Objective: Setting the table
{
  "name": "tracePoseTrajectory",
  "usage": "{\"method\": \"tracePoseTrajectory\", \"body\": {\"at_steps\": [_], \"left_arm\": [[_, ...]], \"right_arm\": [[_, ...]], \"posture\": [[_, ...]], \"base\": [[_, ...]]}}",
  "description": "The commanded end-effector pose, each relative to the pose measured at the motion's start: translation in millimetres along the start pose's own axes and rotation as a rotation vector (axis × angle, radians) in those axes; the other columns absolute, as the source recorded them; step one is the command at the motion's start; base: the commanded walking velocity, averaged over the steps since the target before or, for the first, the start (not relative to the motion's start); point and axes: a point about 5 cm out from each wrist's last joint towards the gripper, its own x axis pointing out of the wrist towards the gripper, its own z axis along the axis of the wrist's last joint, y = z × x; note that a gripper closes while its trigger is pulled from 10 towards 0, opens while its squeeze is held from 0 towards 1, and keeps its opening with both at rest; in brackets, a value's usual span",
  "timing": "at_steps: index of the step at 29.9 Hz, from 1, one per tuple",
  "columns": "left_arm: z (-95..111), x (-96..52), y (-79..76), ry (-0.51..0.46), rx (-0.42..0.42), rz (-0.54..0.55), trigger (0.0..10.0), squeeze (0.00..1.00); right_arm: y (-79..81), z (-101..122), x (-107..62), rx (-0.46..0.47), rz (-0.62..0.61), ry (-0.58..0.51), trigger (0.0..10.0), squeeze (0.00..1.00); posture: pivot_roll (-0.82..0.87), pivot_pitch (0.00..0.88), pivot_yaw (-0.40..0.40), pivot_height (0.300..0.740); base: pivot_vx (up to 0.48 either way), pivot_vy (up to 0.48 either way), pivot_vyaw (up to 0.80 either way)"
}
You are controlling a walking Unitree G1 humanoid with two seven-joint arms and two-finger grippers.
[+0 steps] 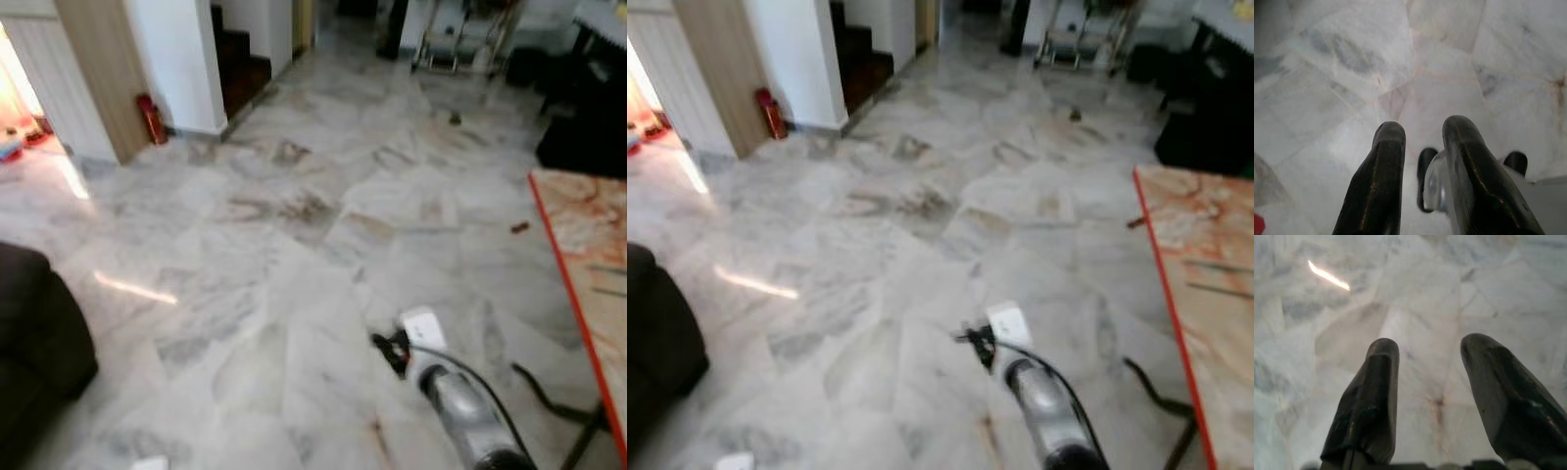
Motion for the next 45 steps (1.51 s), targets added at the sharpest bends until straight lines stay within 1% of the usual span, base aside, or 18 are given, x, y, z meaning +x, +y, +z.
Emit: {"method": "tracePoseTrajectory", "body": {"at_steps": [1, 2, 4, 5, 8, 11, 13, 22, 33, 45], "left_arm": [[1, -0.4, 9.3, 0.005, 0.017, 0.023, 10.0, 0.00], [1, -0.4, 9.6, 0.004, 0.016, 0.024, 10.0, 0.00], [1, -0.4, 9.8, 0.003, 0.015, 0.025, 10.0, 0.00], [1, -0.4, 10.1, 0.002, 0.014, 0.026, 10.0, 0.00], [2, -0.3, 9.9, 0.000, 0.015, 0.026, 10.0, 0.00], [4, 0.4, 8.1, -0.008, 0.016, 0.022, 10.0, 0.00], [5, 0.7, 7.8, -0.010, 0.016, 0.021, 10.0, 0.00], [9, 2.1, 5.4, -0.027, 0.018, 0.016, 10.0, 0.00], [12, 2.4, 5.0, -0.044, 0.019, 0.015, 10.0, 0.00], [17, 3.4, 3.0, -0.068, 0.026, 0.009, 10.0, 0.00]], "right_arm": [[8.9, -2, 3.0, -0.014, 0.019, 0.019, 10.0, 0.00], [10.7, -23, -2.6, -0.005, 0.014, 0.098, 10.0, 0.00], [11.9, -32, -5.3, -0.003, 0.015, 0.129, 10.0, 0.00], [12.0, -41, -8.3, -0.003, 0.005, 0.156, 10.0, 0.00], [10.3, -49, -11.7, 0.017, -0.023, 0.181, 10.0, 0.00], [5.9, -62, -17.9, 0.038, -0.079, 0.231, 10.0, 0.00], [5.9, -65, -19.7, 0.041, -0.085, 0.246, 10.0, 0.00], [6.2, -65, -19.0, 0.069, -0.111, 0.248, 10.0, 0.00], [9.6, -62, -15.7, 0.064, -0.110, 0.244, 10.0, 0.00], [9.7, -64, -16.7, 0.065, -0.132, 0.253, 10.0, 0.00]], "posture": [[-0.05, 0.000, -0.006, 0.740], [-0.05, 0.000, -0.007, 0.740], [-0.04, 0.000, -0.007, 0.740], [-0.05, 0.000, -0.007, 0.740], [-0.05, 0.000, -0.006, 0.740], [-0.05, 0.000, -0.007, 0.740], [-0.05, 0.000, -0.007, 0.740], [-0.05, 0.000, -0.005, 0.740], [-0.04, 0.000, -0.009, 0.740], [-0.04, 0.000, -0.007, 0.740]], "base": [[0.300, 0.000, 0.00], [0.296, 0.000, 0.00], [0.298, 0.000, 0.00], [0.300, 0.000, 0.00], [0.298, 0.000, 0.00], [0.300, 0.000, 0.00], [0.302, 0.000, 0.00], [0.301, 0.000, 0.00], [0.300, 0.000, 0.00], [0.298, 0.000, 0.00]]}}
